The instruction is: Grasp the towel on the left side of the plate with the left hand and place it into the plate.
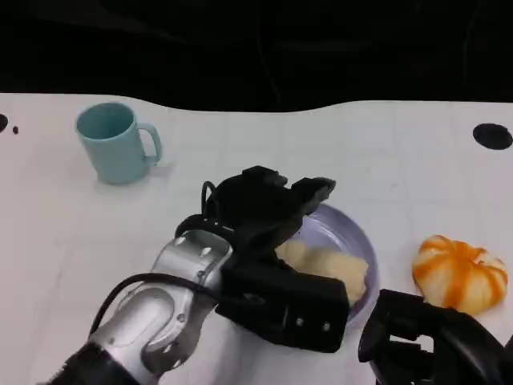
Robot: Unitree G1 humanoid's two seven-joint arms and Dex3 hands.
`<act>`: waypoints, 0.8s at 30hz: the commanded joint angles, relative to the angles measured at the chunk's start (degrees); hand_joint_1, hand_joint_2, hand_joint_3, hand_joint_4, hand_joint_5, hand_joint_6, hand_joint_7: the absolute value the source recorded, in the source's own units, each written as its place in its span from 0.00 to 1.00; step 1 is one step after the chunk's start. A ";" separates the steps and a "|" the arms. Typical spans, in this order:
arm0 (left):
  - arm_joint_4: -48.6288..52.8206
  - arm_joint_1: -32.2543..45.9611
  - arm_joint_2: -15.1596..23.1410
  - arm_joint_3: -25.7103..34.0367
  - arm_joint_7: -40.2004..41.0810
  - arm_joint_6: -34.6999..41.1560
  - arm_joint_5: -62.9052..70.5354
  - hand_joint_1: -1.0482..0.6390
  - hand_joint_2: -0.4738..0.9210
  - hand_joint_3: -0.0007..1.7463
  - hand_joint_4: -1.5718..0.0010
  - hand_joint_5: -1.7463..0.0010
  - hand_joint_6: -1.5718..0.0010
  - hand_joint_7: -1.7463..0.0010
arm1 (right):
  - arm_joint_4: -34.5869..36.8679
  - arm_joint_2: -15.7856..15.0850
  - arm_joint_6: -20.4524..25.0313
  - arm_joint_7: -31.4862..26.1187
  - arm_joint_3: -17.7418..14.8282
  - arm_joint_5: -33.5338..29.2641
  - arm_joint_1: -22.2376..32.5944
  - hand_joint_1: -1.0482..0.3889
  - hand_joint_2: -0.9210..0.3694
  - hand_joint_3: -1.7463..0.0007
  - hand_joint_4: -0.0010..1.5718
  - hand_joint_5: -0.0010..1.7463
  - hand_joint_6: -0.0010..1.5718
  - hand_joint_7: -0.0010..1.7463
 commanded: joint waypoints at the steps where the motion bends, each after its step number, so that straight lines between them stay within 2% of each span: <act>1: -6.25 4.19 2.16 4.60 -1.48 -1.89 -5.63 0.14 1.00 0.13 0.89 0.81 0.89 0.98 | -0.77 -0.43 1.85 -0.37 -0.86 0.69 -0.80 0.68 0.16 0.42 0.46 1.00 0.36 0.93; 5: -11.69 8.65 3.44 9.80 -1.65 -5.08 -13.41 0.31 1.00 0.14 0.74 0.71 0.79 0.94 | -0.77 -0.43 2.41 -0.43 -0.79 0.68 -1.41 0.70 0.17 0.41 0.46 1.00 0.36 0.93; 8: -14.74 13.09 3.98 14.64 0.22 -9.04 -19.89 0.40 1.00 0.14 0.59 0.62 0.64 0.89 | -0.53 -0.54 2.26 -0.32 -0.60 0.50 -1.64 0.70 0.17 0.41 0.46 1.00 0.36 0.93; 9: -15.29 14.54 4.15 16.13 0.74 -10.59 -21.86 0.43 1.00 0.11 0.54 0.57 0.57 0.88 | -0.50 -0.53 2.19 -0.32 -0.56 0.48 -1.65 0.70 0.17 0.41 0.46 1.00 0.36 0.93; 14: -19.76 22.99 3.79 23.09 1.04 -14.33 -31.90 0.49 1.00 0.13 0.49 0.43 0.38 0.87 | -0.28 -0.62 2.03 -0.44 -0.57 0.22 -1.66 0.70 0.17 0.41 0.46 1.00 0.36 0.93; 15: -20.59 24.41 3.51 24.17 1.18 -14.90 -33.66 0.52 0.98 0.16 0.49 0.40 0.35 0.85 | -0.10 -0.63 2.02 -0.42 -0.61 0.24 -1.80 0.70 0.17 0.40 0.46 1.00 0.36 0.93; 17: -22.08 27.28 2.64 26.23 1.57 -16.21 -37.42 0.54 0.91 0.28 0.50 0.37 0.35 0.78 | 0.04 -0.60 1.87 -0.42 -0.47 0.20 -1.80 0.70 0.18 0.40 0.46 1.00 0.36 0.93; 18: -22.93 29.06 1.98 27.35 1.93 -17.01 -39.53 0.57 0.83 0.42 0.48 0.32 0.36 0.69 | -0.04 -0.59 1.74 -0.40 -0.36 0.20 -1.62 0.69 0.19 0.41 0.46 1.00 0.36 0.93; 20: -24.63 33.11 0.47 29.67 2.46 -18.24 -44.20 0.58 0.73 0.59 0.48 0.26 0.41 0.54 | -0.16 -0.75 1.14 -0.20 -0.24 0.15 -1.15 0.68 0.19 0.41 0.46 1.00 0.36 0.93; 21: -25.79 35.18 -0.16 30.62 2.67 -17.89 -45.95 0.59 0.69 0.67 0.48 0.20 0.45 0.43 | -0.25 -0.81 1.10 -0.15 -0.26 0.19 -1.02 0.67 0.19 0.41 0.46 1.00 0.36 0.93; 24: -28.60 39.76 -0.71 32.48 2.20 -16.46 -49.57 0.61 0.65 0.75 0.47 0.13 0.50 0.32 | -0.87 -0.77 1.90 -0.30 -0.38 0.39 -1.25 0.68 0.19 0.40 0.47 1.00 0.37 0.93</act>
